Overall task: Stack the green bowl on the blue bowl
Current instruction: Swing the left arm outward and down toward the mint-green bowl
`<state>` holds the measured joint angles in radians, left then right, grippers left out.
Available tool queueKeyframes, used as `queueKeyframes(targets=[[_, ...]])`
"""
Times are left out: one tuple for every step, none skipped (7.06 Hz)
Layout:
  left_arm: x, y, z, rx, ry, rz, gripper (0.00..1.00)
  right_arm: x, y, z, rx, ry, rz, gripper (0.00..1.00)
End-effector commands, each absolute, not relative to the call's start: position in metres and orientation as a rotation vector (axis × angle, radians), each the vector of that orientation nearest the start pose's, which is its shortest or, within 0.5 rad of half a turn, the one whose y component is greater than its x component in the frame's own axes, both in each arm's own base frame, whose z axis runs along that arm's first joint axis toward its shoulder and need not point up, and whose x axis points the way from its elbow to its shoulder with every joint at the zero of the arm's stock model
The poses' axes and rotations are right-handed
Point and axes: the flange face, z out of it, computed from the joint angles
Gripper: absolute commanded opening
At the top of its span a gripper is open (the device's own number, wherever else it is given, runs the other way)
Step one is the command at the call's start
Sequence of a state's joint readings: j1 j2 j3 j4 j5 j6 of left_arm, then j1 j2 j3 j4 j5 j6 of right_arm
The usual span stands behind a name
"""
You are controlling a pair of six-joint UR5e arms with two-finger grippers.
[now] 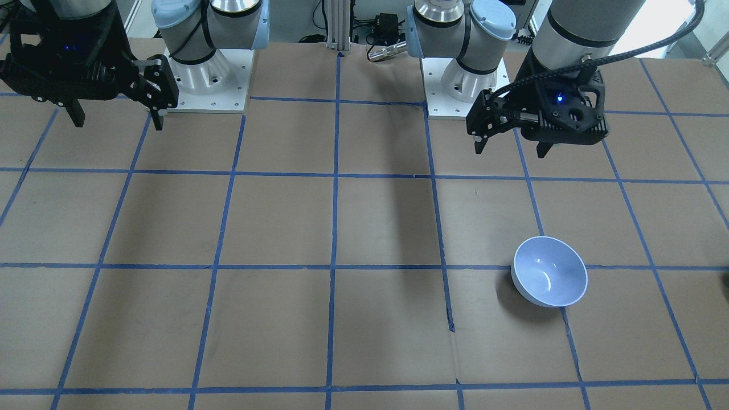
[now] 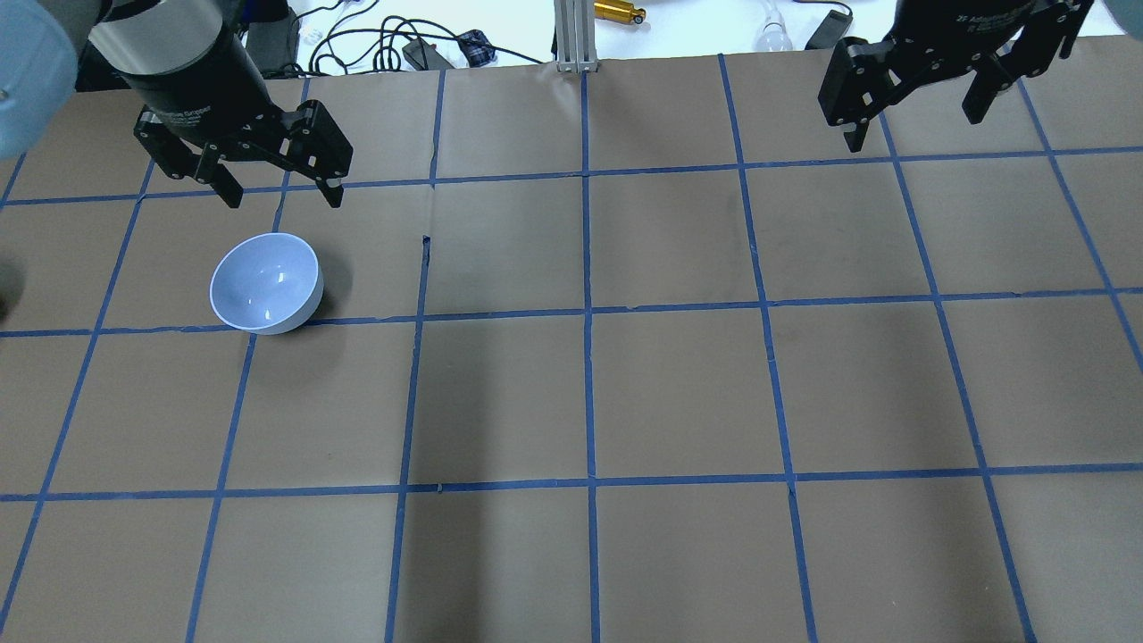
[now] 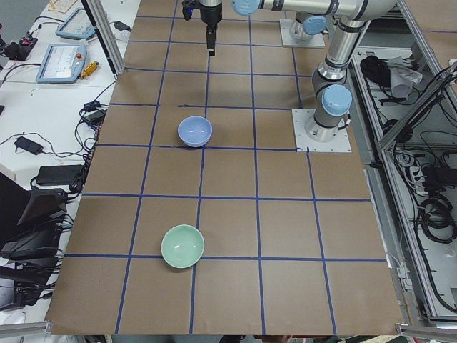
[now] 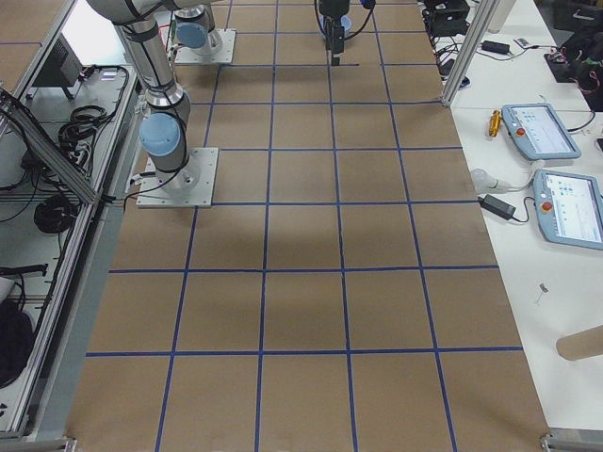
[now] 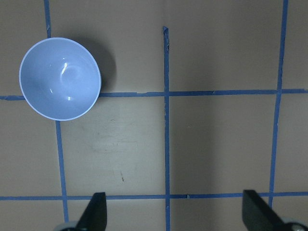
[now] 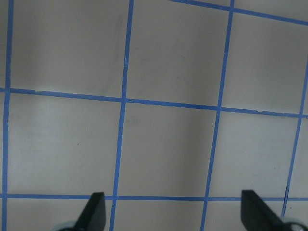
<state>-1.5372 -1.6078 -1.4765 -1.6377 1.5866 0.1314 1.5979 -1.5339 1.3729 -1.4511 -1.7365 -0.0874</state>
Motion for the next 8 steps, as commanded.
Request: queueKeyframes(targets=[[-0.071,-0.517,0.513,0.306,3.11,0.016,1.0,0.13,-0.503,0.556,-0.182,3.303,-0.06,1.0],[-0.043,-0.519,0.515,0.378,3.089,0.021,1.0,0.131,-0.503,0.556,-0.184,3.303,-0.06,1.0],[-0.015,-0.519,0.516,0.514,3.035,0.054,1.0,0.13,-0.503,0.556,-0.182,3.303,-0.06,1.0],[0.009,-0.519,0.517,0.565,3.02,0.064,1.0,0.131,-0.503,0.556,-0.184,3.303,-0.06,1.0],[0.035,-0.518,0.513,0.59,3.022,0.082,1.0,0.13,-0.503,0.556,-0.182,3.303,-0.06,1.0],[0.073,-0.518,0.508,0.706,3.013,0.102,1.0,0.13,-0.503,0.556,-0.182,3.303,-0.06,1.0],[0.117,-0.514,0.5,0.85,2.989,0.116,1.0,0.131,-0.503,0.556,-0.184,3.303,-0.06,1.0],[0.16,-0.504,0.498,0.898,2.982,0.119,1.0,0.131,-0.503,0.556,-0.184,3.303,-0.06,1.0]])
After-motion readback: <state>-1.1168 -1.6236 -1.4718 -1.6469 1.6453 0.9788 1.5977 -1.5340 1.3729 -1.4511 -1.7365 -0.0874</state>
